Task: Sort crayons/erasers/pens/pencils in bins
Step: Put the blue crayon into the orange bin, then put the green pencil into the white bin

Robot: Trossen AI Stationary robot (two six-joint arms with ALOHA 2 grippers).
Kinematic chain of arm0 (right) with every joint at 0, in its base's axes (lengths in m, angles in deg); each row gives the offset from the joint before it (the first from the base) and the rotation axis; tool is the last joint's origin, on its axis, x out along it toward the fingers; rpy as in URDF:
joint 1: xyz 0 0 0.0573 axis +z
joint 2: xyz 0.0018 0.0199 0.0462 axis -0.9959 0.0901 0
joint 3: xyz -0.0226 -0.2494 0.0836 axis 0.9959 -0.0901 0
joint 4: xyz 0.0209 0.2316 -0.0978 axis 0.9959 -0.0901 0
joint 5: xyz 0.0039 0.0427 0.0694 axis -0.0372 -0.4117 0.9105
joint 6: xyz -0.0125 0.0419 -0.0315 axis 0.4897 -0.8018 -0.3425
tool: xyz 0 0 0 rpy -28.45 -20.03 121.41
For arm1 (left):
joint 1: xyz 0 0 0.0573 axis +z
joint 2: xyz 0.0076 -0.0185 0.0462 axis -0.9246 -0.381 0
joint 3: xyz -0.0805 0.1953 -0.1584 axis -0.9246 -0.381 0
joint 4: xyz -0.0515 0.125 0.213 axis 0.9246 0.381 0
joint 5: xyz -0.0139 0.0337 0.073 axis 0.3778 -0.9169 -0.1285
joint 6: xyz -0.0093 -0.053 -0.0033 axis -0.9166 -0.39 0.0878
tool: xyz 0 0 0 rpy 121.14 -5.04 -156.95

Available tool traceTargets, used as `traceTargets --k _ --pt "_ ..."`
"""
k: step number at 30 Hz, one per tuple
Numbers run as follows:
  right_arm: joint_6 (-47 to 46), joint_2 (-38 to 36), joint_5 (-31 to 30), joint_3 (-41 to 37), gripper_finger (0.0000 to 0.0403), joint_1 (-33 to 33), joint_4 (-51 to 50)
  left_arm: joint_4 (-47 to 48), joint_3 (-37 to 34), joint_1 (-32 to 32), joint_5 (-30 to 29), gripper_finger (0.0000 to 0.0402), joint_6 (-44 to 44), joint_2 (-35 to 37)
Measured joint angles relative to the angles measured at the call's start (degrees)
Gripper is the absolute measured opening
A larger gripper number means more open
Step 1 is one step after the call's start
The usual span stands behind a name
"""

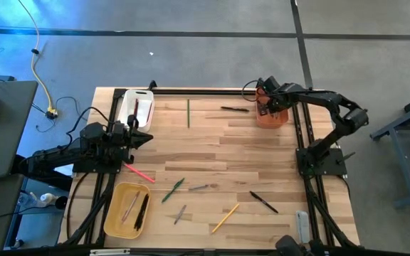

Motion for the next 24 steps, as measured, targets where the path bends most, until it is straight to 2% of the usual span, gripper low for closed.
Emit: traceTargets --k 6,9,12,18,21,24 --pt "3.53 -0.84 -0.43 0.01 0.0111 -0.02 0.24 -1.63 0.02 0.01 -0.02 0.0003 0.22 -0.08" --pt "7.1 -1.79 -1.45 0.01 0.012 0.15 1.16 -1.56 0.03 0.02 0.16 0.0003 -2.54 -1.22" --pt "11.39 -3.86 -1.63 0.01 0.01 0.86 1.3 -1.85 0.02 0.02 0.18 0.0003 -1.3 -2.93" --pt "17.85 -12.33 -0.93 0.01 0.001 4.95 6.1 -3.12 0.02 0.02 -0.13 0.0001 0.24 -7.41" --pt "19.98 -17.03 0.97 -1.62 0.0014 8.25 13.73 -3.88 0.02 -0.07 0.01 0.0 1.41 -9.88" --pt "22.1 -21.48 3.99 -6.95 0.0011 11.53 23.63 -6.44 0.02 -1.0 0.27 0.0 3.25 -12.34"
